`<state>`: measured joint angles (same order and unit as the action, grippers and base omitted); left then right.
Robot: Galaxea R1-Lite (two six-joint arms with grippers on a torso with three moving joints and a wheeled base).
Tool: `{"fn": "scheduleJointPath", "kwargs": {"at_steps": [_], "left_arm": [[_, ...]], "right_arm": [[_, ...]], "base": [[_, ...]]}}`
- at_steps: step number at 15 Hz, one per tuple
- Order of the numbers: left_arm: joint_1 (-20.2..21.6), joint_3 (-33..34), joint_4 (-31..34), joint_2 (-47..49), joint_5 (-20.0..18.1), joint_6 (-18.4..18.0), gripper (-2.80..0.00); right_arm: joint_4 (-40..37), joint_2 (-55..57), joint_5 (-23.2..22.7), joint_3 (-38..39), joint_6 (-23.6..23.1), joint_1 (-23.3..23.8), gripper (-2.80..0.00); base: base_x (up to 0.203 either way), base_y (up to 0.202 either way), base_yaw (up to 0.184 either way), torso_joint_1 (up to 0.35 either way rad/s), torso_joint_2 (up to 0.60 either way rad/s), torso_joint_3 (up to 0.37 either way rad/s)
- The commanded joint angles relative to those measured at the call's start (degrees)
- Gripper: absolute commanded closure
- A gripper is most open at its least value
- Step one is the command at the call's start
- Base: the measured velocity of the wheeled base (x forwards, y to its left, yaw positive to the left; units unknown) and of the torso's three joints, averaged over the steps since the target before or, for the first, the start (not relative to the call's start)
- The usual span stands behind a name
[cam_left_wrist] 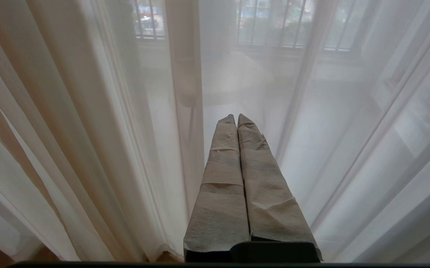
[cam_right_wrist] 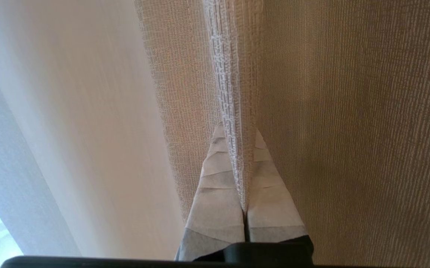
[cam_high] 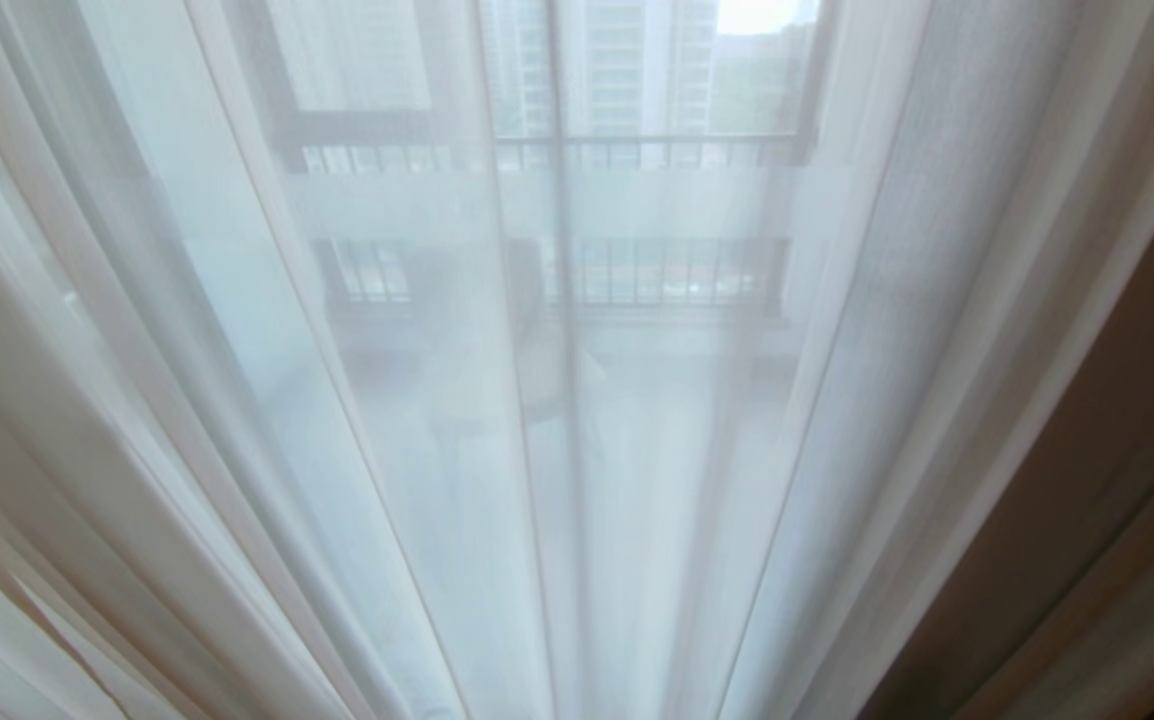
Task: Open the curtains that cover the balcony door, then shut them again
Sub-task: Close the outer curtains on both sides
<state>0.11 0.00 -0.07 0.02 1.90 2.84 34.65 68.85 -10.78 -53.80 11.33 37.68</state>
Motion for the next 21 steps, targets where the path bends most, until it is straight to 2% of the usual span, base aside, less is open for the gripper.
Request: {"fn": "scheduleJointPath", "kwargs": {"at_steps": [1,3,5,7,12,19,21], "left_arm": [[0.1,0.0,0.0,0.0,0.0,0.1,0.00],[0.0,0.0,0.0,0.0,0.0,0.1,0.00],[0.0,0.0,0.0,0.0,0.0,0.1,0.00],[0.0,0.0,0.0,0.0,0.0,0.1,0.00],[0.1,0.0,0.0,0.0,0.0,0.1,0.00],[0.0,0.0,0.0,0.0,0.0,0.1,0.00],[0.1,0.0,0.0,0.0,0.0,0.1,0.00]], "right_arm": [[0.2,-1.8,-1.8,0.3,0.0,-0.5,0.00],[0.2,-3.9,-4.2,1.0,0.0,-2.3,0.00],[0.3,-5.4,-4.5,0.5,-0.3,-5.9,0.00],[0.3,-8.1,-4.5,0.2,-1.3,-12.5,0.00],[-0.5,-11.3,-4.4,0.7,-12.7,-26.3,0.00],[-4.3,-9.2,-4.5,0.3,-24.5,-35.4,0.00],[-5.3,-8.4,-4.4,0.3,-28.0,-39.3,0.00]], "base": [[0.000,0.000,0.000,0.000,0.00,0.000],[0.000,0.000,0.000,0.000,0.00,0.000],[0.000,0.000,0.000,0.000,0.00,0.000],[0.000,0.000,0.000,0.000,0.00,0.000],[0.000,0.000,0.000,0.000,0.00,0.000],[0.000,0.000,0.000,0.000,0.00,0.000],[0.000,0.000,0.000,0.000,0.00,0.000]]}}
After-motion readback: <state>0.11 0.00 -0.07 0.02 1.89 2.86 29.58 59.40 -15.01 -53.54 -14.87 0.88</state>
